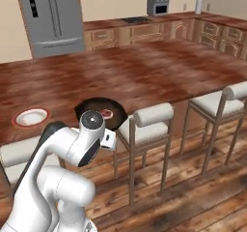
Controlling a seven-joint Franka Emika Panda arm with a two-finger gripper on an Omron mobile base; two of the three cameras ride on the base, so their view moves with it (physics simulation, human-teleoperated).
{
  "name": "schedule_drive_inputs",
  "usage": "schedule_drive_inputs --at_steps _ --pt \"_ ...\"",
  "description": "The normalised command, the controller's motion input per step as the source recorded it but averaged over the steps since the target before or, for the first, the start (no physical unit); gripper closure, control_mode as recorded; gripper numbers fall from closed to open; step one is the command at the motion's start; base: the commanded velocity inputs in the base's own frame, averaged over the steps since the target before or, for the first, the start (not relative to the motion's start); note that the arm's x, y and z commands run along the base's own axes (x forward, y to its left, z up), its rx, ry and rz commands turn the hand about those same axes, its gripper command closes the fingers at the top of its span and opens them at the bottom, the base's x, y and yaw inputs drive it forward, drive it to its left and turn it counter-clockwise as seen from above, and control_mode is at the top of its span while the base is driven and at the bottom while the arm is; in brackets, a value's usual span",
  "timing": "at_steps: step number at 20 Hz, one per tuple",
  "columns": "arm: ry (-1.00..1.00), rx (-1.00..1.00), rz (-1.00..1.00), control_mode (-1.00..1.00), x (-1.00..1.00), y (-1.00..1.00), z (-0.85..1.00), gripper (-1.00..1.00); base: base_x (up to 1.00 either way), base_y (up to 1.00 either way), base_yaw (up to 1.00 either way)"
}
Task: Pick up the pan with the steak in it and place it on the dining table. Then place the steak on the plate.
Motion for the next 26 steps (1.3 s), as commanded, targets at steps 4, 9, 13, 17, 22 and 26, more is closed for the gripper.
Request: schedule_drive_inputs --at_steps 4,9,13,17,22,26 --pt "0.0 0.0 0.0 1.0 0.0 0.0 0.0 1.0 -0.09 0.0 0.49" --pt "0.0 0.0 0.0 1.0 0.0 0.0 0.0 1.0 -0.16 0.0 0.47" --pt "0.0 0.0 0.0 1.0 0.0 0.0 0.0 1.0 -0.27 0.0 0.43" --pt "0.0 0.0 0.0 1.0 0.0 0.0 0.0 1.0 -0.24 0.0 0.4" --pt "0.0 0.0 0.0 1.0 0.0 0.0 0.0 1.0 -0.21 0.09 0.26" --pt "0.0 0.0 0.0 1.0 0.0 0.0 0.0 1.0 0.01 -0.12 0.02"
